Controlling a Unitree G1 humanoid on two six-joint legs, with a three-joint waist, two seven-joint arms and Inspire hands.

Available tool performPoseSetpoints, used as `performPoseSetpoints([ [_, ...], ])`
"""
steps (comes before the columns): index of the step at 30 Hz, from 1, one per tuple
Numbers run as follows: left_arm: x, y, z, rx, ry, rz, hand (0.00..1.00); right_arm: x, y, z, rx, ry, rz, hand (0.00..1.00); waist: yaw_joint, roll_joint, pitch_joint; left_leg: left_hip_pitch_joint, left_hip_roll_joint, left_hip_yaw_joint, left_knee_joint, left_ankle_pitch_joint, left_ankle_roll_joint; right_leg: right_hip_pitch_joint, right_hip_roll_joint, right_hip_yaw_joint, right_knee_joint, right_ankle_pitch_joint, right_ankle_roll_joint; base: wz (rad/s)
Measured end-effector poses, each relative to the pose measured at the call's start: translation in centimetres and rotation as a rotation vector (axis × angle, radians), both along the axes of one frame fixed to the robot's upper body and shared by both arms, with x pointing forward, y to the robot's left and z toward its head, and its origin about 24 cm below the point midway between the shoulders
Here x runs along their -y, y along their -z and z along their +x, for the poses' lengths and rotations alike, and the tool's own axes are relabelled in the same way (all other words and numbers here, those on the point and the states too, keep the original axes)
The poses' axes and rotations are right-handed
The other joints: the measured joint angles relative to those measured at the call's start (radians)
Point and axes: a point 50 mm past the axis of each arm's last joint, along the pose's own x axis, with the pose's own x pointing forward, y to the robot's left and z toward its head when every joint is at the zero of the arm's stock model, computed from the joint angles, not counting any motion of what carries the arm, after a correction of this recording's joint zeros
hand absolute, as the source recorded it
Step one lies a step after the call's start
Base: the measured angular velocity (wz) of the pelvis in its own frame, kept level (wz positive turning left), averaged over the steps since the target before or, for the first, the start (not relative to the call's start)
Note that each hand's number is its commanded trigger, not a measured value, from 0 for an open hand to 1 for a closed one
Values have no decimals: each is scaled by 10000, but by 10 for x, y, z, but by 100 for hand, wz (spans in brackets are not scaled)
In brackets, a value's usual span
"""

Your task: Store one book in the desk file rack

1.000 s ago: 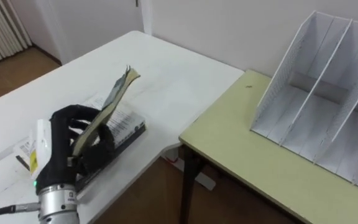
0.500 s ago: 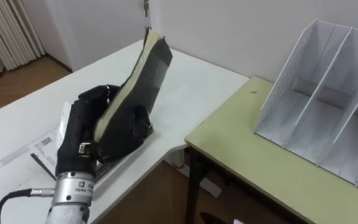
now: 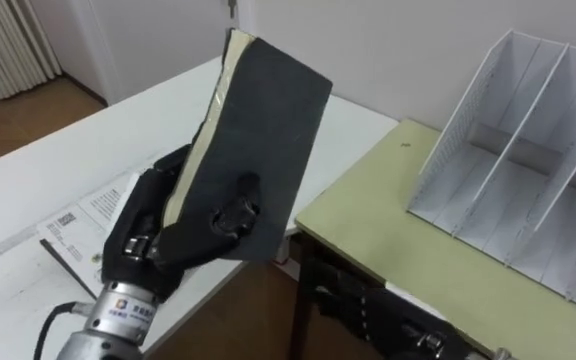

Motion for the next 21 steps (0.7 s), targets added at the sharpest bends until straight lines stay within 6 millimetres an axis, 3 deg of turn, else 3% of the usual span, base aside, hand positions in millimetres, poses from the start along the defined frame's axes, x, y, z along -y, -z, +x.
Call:
performPoseSetpoints([
  [8, 2, 11, -2, -432, 1924, -1581, 100, 4, -17, 3, 83, 394, 3209, 0, -96, 52, -26, -127, 5, -4, 45, -2, 1, -62, -9, -17, 55, 1, 0, 0],
  [10, 1, 13, -5, -612, 2396, -2079, 100, 7, -22, 4, 69, 562, 4376, 0, -270, 75, -28, -141, 10, 4, 54, -3, 2, -64, -9, -18, 59, 3, -2, 0],
  [16, 6, 13, -9, -652, 3846, -2662, 100, 4, -32, 10, 154, -137, 5562, 0, -472, 252, -99, -165, 29, 59, 73, -4, 2, -189, -15, 1, 215, -1, 2, -2],
  [21, 8, 22, -12, -1054, 4794, -2602, 100, -4, -37, 12, 120, -682, 6719, 0, -493, 297, -98, -180, 72, 181, 84, -7, -5, -223, 6, 65, 227, -21, -30, -5],
])
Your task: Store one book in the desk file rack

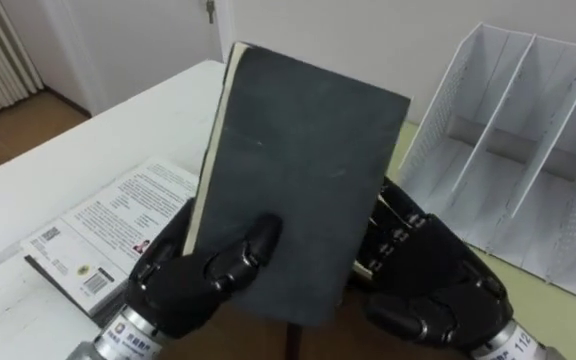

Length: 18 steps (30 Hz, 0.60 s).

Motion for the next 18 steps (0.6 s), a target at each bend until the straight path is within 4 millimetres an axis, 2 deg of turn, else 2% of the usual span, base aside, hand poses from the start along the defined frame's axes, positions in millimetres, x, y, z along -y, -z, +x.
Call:
performPoseSetpoints([
  [6, 0, 8, -2, -166, 675, -83, 100, -3, -1, -1, -173, -356, 1041, 0, 16, 6, -1, -1, 12, 109, 13, -5, 4, -69, 4, 76, 6, -4, -4, -4],
  [11, 0, 6, -2, -6, 1115, -1, 100, -11, 2, -4, -367, -801, 982, 0, 47, 26, -15, -71, 36, 258, 8, -7, 6, -226, 22, 187, 92, -3, -5, -6],
  [18, -4, 3, 0, 244, 1510, 320, 100, -14, 0, -4, -253, -1359, 599, 0, 127, 141, 34, -73, 44, 318, -14, -8, 8, -288, 15, 228, 168, -3, -3, -3],
])
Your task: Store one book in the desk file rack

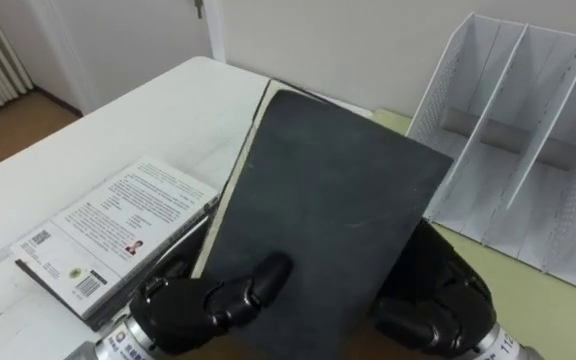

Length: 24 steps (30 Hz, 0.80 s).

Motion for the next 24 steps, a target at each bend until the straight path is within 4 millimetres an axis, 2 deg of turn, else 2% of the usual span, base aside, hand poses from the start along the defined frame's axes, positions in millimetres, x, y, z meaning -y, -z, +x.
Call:
performPoseSetpoints([
  [1, 0, 2, 1, -60, 80, 77, 100, 0, 1, -1, 14, -180, -95, 1, 58, 8, 4, -2, 0, -8, 4, 1, 0, -10, 1, 6, 9, 0, 0, 0],
  [2, 0, 2, 1, -75, 104, 136, 100, 0, 1, -1, 17, -208, -111, 28, 90, 10, 5, -7, 0, -8, 6, 1, 0, -23, 2, 13, 15, 0, 0, 0],
  [3, -1, 2, 1, -81, 140, 244, 100, 1, 1, -2, 21, -225, -164, 42, 112, 9, 4, -38, 0, -9, 14, 2, 0, -50, 2, 13, 19, 0, -1, 0],
  [4, -2, 2, 1, -45, 229, 365, 100, 2, 1, -2, 34, -278, -261, 71, 110, 7, 5, -62, -1, -8, 33, 1, 1, -64, -1, 3, 19, 0, 0, 0],
  [6, -4, 1, 1, 28, 380, 504, 100, 4, 1, -2, 29, -285, -349, 93, 110, -6, 11, -80, -1, -13, 44, 1, 1, -76, -2, -10, 18, 0, 0, 0],
  [7, -5, 0, 1, 125, 540, 590, 100, 5, 1, -2, -18, -245, -407, 100, 110, -18, 18, -92, -1, -17, 44, 0, 1, -86, -2, -19, 19, -1, 0, 0],
  [13, -2, 0, -2, 305, 1210, 650, 100, 12, 2, -1, -176, -72, -834, 100, 134, -37, 15, -236, -1, -11, 88, 1, 2, -271, -14, -4, 130, -3, 3, 0],
  [24, -1, 3, 1, 232, 1605, 1058, 100, 5, 5, -4, -288, -522, -785, 100, 142, -12, -3, -340, 4, 19, 184, 2, 5, -389, -18, 13, 222, -4, 1, 0],
])
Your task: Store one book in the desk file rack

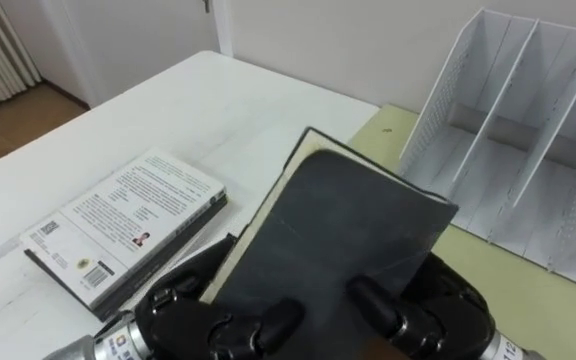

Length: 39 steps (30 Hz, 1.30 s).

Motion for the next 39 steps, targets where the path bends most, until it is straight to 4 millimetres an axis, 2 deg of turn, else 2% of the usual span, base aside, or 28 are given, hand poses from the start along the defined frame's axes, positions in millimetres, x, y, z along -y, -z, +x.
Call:
performPoseSetpoints([
  [9, -1, 0, -1, -28, 77, 119, 100, 1, 1, -1, -39, -100, -108, 100, -1, 21, -10, 42, 19, 28, -14, -1, 0, -13, 8, -5, 102, -11, 5, 0],
  [12, 0, 3, -2, -122, 161, 116, 53, 1, 1, -1, 10, -169, -134, 100, 3, 31, -17, 69, 19, 38, -14, 0, 0, 8, 9, 7, 111, -11, 5, 0],
  [13, -1, 4, -2, -173, 160, 126, 0, 1, 1, -1, 17, -177, -192, 100, 5, 34, -19, 78, 19, 44, -13, 0, 0, 20, 9, 7, 111, -11, 4, 0],
  [20, -9, 17, -2, -684, -235, 641, 0, 3, 2, 0, 74, -70, -710, 100, -44, 32, -18, 87, 13, 53, -20, 0, 0, 44, 9, 58, 110, -11, 3, 0],
  [24, -26, 45, -5, -1767, -1136, 1910, 0, 9, 2, 2, -27, 343, -1157, 100, -41, 33, -16, 131, 5, 56, -19, 1, 2, 91, 10, 62, 78, -10, 2, 0],
  [26, -35, 60, -12, -2376, -1579, 2647, 0, 11, 2, 4, -104, 671, -1564, 100, -211, -15, 2, 189, -5, 43, -36, 1, 2, 173, 6, 30, -5, -10, 3, 2],
  [32, -43, 99, -36, -3585, -1970, 4865, 0, 29, -6, 16, 8, 2490, -2863, 100, -395, -155, -50, 265, -16, 41, -196, 12, 6, 187, 14, 16, -77, -14, 10, -1],
  [36, -52, 132, -61, -5122, -2810, 6134, 0, 42, -11, 27, 10, 4040, -4187, 100, -707, -283, -5, 453, -7, 85, -239, 12, 6, 359, 29, -17, -142, -14, 10, -2],
  [39, -53, 151, -69, -5549, -3259, 6994, 0, 49, -19, 38, 398, 5182, -5223, 100, -730, -348, 16, 469, -2, 218, -266, 12, 5, 348, 48, 77, -221, -1, 0, -13],
])
